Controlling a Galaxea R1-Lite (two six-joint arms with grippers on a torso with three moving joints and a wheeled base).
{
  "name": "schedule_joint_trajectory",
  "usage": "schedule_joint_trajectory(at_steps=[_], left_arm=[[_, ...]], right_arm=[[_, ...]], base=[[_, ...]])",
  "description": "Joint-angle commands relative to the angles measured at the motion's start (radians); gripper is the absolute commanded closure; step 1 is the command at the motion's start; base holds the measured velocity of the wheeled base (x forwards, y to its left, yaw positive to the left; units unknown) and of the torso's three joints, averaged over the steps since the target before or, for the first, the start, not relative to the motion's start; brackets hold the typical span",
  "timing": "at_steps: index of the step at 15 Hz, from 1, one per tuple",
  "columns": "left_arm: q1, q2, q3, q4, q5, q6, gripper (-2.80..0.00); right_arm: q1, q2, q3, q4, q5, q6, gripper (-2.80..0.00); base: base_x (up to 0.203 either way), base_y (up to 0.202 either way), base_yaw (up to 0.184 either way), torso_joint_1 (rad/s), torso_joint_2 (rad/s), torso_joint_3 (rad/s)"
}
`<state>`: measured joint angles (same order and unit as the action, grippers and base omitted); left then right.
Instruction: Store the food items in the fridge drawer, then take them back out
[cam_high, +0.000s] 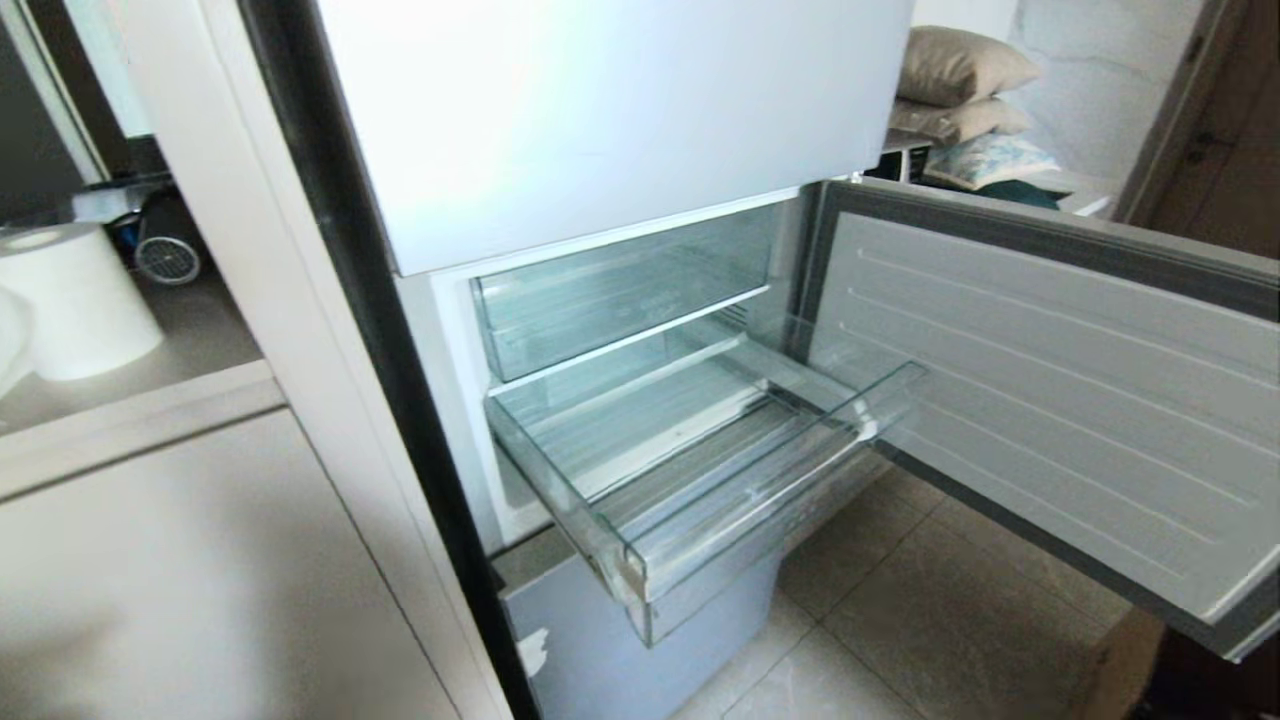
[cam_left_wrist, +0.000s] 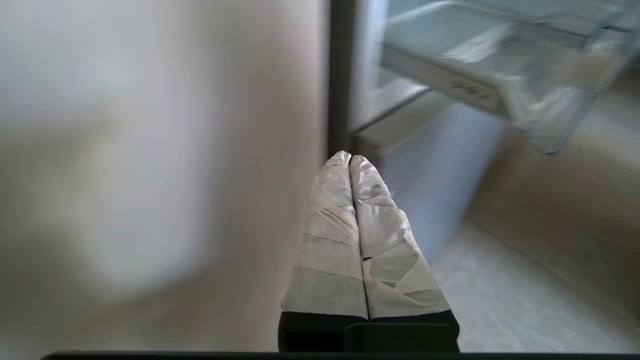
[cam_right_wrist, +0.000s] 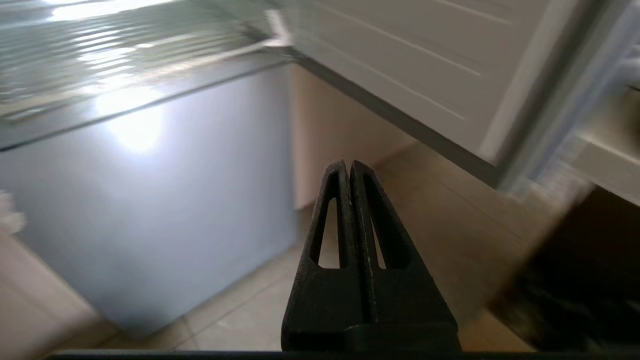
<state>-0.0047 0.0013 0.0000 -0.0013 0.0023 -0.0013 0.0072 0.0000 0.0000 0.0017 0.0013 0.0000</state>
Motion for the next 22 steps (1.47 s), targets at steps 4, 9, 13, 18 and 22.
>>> schedule_joint_trajectory(at_steps=[4, 9, 13, 18, 22], left_arm=[[0.000, 0.000, 0.000, 0.000, 0.001, 0.000, 0.00], [0.000, 0.000, 0.000, 0.000, -0.001, 0.000, 0.00], [0.000, 0.000, 0.000, 0.000, 0.000, 0.000, 0.00], [0.001, 0.000, 0.000, 0.000, 0.001, 0.000, 0.00], [0.000, 0.000, 0.000, 0.000, 0.001, 0.000, 0.00]], right_arm=[[0.000, 0.002, 0.000, 0.000, 0.005, -0.025, 0.00], [-0.006, 0.078, -0.139, 0.010, -0.145, -0.009, 0.00], [-0.156, 0.409, -0.398, 0.025, -0.277, 0.079, 0.00], [-0.603, 0.838, -0.533, -0.084, -0.179, 0.143, 0.00], [-0.769, 1.179, -0.567, -0.306, -0.033, 0.141, -2.80]], base=[[0.000, 0.005, -0.154, 0.005, 0.01, 0.002], [-0.001, 0.000, -0.014, 0.001, 0.00, 0.001], [0.000, 0.000, 0.000, 0.000, 0.00, 0.000], [0.000, 0.000, 0.000, 0.000, 0.00, 0.000], [0.000, 0.000, 0.000, 0.000, 0.00, 0.000]])
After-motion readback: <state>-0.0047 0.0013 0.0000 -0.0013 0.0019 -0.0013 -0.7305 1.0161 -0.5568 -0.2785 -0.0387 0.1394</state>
